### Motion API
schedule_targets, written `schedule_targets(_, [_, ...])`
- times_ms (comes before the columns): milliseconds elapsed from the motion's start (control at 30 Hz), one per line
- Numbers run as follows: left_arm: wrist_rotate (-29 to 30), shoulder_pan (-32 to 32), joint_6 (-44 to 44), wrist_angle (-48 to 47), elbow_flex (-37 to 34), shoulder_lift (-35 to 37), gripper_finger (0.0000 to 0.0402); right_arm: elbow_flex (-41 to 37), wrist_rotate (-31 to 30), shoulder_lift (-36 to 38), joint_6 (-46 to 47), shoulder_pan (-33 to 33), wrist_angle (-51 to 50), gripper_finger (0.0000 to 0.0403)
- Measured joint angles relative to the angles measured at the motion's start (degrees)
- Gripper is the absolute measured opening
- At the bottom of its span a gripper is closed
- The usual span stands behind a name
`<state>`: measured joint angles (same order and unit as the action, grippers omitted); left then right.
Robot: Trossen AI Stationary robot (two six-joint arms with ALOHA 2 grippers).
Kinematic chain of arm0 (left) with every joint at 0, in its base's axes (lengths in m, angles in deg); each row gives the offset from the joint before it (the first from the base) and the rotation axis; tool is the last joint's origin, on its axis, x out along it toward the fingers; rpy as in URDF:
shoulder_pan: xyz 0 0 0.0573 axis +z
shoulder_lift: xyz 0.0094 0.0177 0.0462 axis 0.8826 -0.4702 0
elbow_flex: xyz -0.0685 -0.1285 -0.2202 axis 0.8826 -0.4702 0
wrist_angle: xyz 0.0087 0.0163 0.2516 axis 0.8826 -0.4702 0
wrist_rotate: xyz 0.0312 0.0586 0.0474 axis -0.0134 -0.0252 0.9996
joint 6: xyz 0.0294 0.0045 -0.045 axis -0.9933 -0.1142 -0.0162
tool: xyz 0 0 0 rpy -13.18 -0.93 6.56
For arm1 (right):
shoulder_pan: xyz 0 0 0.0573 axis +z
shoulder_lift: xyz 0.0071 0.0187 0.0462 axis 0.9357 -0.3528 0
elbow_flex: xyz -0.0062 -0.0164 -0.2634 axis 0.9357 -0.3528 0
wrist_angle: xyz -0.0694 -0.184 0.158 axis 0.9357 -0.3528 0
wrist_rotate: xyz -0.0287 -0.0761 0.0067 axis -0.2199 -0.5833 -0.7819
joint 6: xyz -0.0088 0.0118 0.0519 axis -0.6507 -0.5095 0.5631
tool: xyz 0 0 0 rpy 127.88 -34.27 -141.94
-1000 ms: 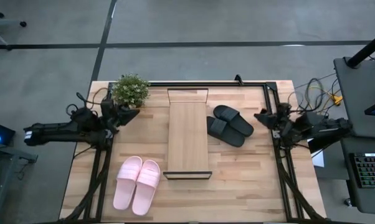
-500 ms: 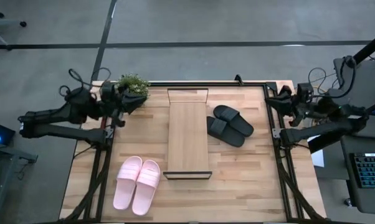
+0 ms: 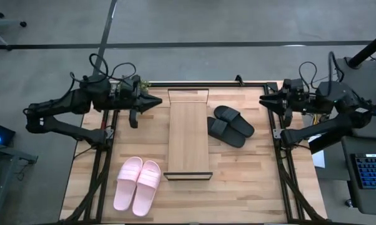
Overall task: Pick and place slides into the shelf
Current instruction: Put the right black slide on the shelf
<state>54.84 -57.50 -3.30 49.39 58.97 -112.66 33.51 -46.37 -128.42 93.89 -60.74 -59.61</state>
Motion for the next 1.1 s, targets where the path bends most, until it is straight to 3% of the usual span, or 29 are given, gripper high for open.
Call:
schedule_targets(333, [-2.71,-0.09,2.03,-1.52,0.48,1.14,0.0000,3.49,-1.55,-4.25,-1.65,-0.02,-11.64,0.0124])
schedule_targets(700, [-3.90,-0.11,6.14,-1.48,0.48,1.98,0.0000,3.69,-5.32,-6.17,-13.73,-0.02,-13.05,0.0153])
schedule_targets(1100, [-4.01,-0.07,6.47,-1.44,0.44,1.43,0.0000,3.58,-9.29,-9.85,-17.67,-0.02,-22.94,0.0188])
